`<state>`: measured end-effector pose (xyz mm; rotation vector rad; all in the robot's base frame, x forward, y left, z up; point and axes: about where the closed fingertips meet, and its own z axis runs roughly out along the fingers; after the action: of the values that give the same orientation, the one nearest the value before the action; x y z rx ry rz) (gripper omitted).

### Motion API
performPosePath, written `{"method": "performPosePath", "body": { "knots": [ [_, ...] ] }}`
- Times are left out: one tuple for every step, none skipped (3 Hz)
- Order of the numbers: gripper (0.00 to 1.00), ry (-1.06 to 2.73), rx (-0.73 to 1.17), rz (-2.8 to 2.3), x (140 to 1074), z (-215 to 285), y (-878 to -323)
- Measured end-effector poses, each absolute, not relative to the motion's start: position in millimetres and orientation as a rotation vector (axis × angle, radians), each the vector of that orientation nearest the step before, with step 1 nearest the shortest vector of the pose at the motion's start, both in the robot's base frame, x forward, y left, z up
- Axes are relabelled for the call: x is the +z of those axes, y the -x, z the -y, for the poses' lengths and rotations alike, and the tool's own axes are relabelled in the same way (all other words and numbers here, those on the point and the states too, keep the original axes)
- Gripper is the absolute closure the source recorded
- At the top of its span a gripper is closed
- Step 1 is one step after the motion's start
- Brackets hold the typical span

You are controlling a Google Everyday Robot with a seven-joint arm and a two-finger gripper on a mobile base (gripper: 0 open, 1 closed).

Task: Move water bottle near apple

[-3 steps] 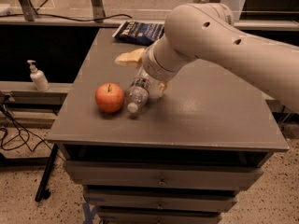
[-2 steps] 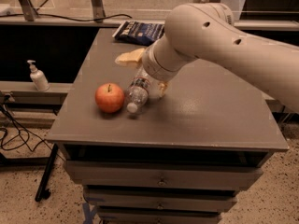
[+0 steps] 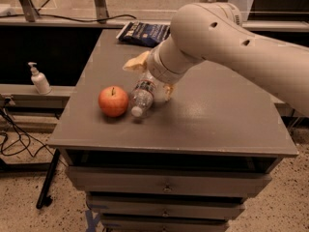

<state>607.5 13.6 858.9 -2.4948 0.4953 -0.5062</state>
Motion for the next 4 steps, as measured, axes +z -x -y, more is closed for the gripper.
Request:
{"method": "performPosePath", "body": {
  "knots": [
    [0.00,2.481,-0.621,-0.504,896.8,21.3,-608.7],
    [0.18,2.467,-0.720,-0.511,931.2,48.6,-609.0],
    [0.15,2.441,-0.770,-0.510,959.3,67.4,-607.9],
    [0.00,2.386,-0.714,-0.559,976.6,105.7,-610.6]
  ]
}}
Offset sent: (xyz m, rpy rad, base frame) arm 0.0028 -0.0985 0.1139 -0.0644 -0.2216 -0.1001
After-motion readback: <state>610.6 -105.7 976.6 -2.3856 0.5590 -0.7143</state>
